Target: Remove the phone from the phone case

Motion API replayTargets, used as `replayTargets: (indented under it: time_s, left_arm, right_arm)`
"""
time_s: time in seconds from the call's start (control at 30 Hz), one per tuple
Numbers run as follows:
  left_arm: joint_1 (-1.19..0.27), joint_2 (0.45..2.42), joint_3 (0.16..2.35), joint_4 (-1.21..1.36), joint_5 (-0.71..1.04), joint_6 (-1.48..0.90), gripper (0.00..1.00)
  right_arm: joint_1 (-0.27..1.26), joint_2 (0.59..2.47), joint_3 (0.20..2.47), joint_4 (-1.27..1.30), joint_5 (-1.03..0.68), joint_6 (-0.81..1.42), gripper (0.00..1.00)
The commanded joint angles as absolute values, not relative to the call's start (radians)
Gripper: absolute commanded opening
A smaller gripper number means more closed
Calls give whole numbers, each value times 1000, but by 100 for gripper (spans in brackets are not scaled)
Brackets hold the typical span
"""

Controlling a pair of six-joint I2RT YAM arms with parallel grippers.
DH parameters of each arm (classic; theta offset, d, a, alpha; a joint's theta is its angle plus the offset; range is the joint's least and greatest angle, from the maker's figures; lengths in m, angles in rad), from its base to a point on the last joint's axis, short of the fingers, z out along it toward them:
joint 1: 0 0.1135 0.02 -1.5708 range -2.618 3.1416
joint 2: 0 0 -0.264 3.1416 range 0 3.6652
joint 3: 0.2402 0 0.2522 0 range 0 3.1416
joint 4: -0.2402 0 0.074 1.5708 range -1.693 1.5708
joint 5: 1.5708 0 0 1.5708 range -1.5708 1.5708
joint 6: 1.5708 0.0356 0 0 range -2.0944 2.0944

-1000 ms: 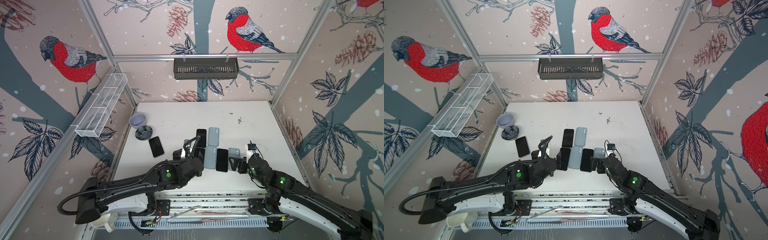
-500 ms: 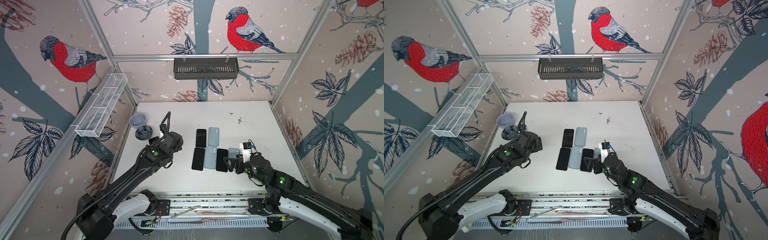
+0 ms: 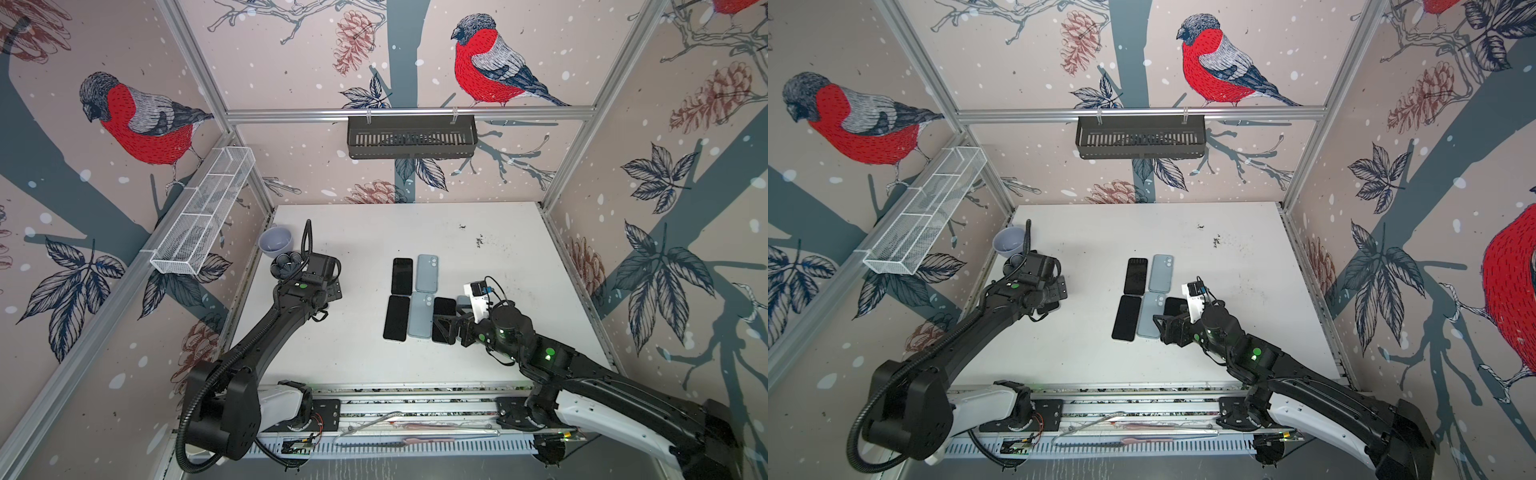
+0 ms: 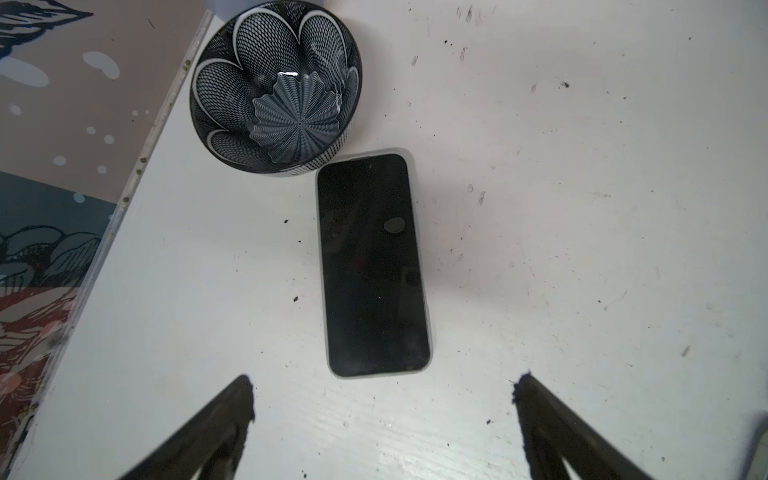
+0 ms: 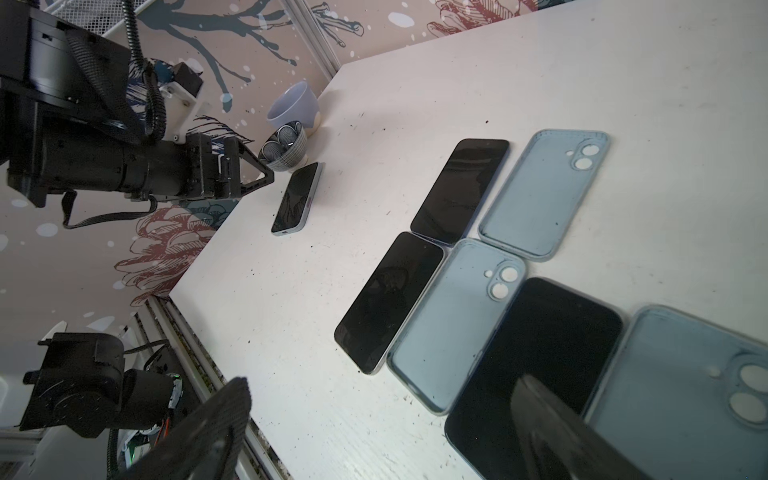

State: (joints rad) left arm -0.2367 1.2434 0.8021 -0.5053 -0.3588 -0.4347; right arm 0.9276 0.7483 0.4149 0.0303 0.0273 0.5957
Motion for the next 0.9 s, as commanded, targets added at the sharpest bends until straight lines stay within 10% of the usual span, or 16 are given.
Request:
replayTargets:
  time_s: [0.0,0.87]
  left_arm:
    - [-188,1273,789,-431,-274,-379,97]
    - [74,1530,849,-358,68,-327,93]
  right_arm:
    - [927,759,404,128,-7,575,100]
    - [922,968,436,257,-104,543,100]
